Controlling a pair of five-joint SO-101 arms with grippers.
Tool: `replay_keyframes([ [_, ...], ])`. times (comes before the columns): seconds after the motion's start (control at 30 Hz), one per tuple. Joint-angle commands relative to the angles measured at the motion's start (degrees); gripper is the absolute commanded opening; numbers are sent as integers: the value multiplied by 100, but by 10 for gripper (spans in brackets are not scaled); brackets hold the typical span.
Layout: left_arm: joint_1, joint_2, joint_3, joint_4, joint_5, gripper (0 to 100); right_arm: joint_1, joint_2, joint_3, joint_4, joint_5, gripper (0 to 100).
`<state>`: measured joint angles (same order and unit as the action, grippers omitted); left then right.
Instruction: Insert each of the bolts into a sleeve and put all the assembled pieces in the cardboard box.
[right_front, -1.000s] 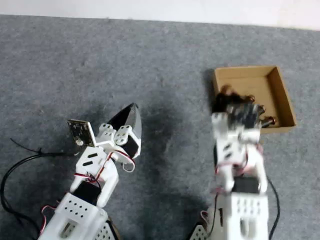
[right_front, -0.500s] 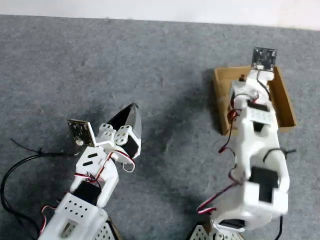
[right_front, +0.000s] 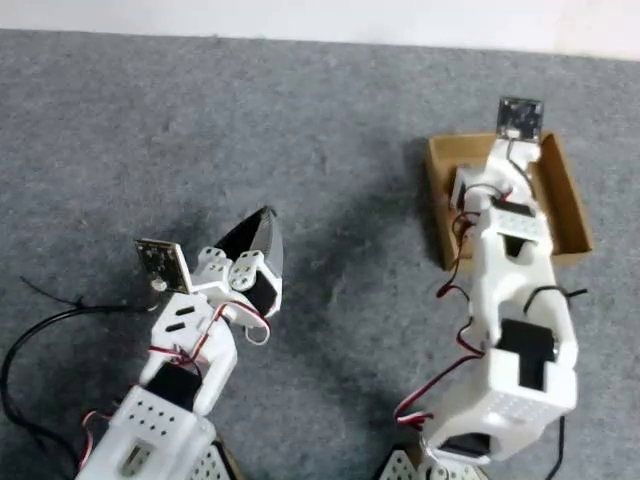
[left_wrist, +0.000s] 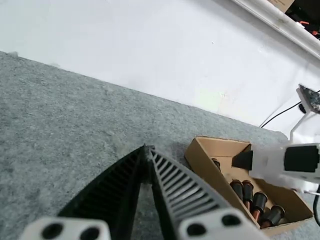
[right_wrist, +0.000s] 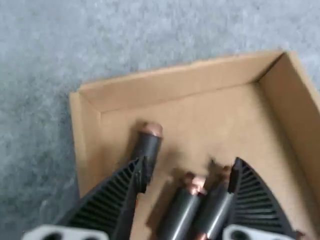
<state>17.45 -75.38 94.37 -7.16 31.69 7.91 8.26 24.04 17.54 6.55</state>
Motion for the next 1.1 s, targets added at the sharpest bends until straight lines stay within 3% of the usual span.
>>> replay_keyframes([
  [0.0,-101,-13,-180,9,-53,10,-48,-268,-277,400,-53,238],
  [0.13,-92,-13,-145,9,-721,9,-356,-1121,-180,585,-97,238],
  [0.23,-48,-13,-48,9,-1240,7,-593,-2097,453,787,-563,238],
  [0.47,-101,-13,-40,132,-1530,7,-1429,-4655,2519,778,-862,238],
  [0.73,-127,-57,-435,1653,-1538,7,-1604,-7187,4391,778,-862,238],
  [1.07,-1402,-66,-1314,4255,-1538,7,-1622,-10018,6360,804,-853,238],
])
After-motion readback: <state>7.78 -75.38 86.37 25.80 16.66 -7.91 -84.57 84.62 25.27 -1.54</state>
